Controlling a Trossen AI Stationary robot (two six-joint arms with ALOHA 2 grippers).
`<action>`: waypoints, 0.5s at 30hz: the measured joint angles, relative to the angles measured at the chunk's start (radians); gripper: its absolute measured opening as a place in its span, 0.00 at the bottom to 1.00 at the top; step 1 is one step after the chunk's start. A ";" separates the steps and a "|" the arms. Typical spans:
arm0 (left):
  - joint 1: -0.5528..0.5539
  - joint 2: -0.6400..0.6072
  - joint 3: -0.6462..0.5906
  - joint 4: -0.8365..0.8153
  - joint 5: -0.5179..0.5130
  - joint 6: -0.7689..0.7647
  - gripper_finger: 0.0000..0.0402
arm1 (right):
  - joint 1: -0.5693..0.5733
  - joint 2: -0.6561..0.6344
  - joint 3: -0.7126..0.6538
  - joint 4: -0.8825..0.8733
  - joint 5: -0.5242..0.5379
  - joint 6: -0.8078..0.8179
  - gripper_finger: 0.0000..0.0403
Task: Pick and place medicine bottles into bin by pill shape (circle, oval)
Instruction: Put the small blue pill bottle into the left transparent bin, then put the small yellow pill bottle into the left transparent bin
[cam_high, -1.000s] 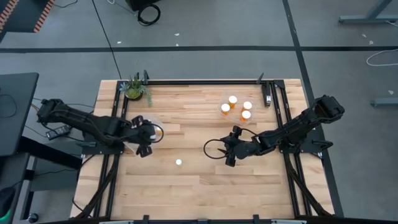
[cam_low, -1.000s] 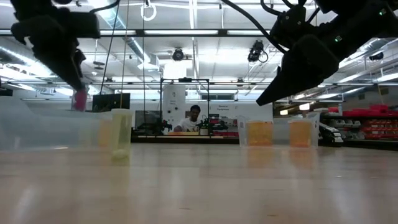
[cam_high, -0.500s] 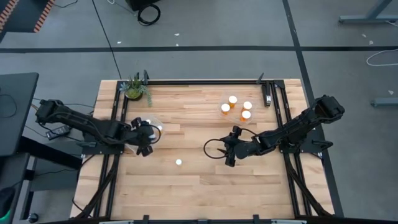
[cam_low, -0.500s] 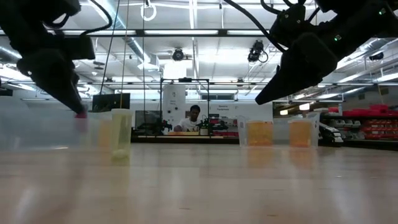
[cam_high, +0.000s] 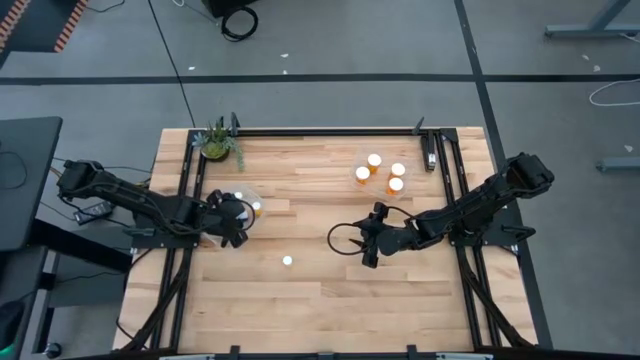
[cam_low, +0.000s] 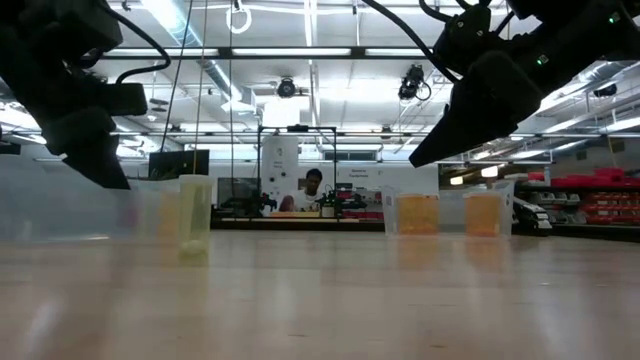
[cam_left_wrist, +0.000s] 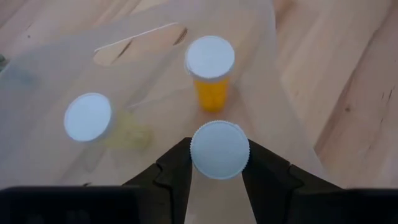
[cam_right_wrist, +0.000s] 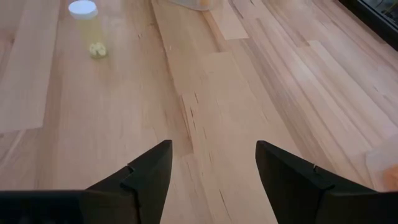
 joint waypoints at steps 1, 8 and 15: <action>0.000 0.000 0.000 0.002 0.000 -0.007 0.34 | 0.000 0.000 0.000 0.000 0.000 0.000 0.59; 0.000 0.000 0.000 0.002 0.000 -0.009 0.45 | 0.000 0.000 0.000 0.000 0.000 0.000 0.59; 0.000 0.000 0.027 -0.021 0.006 0.006 0.54 | 0.000 0.000 0.000 0.000 0.000 0.000 0.59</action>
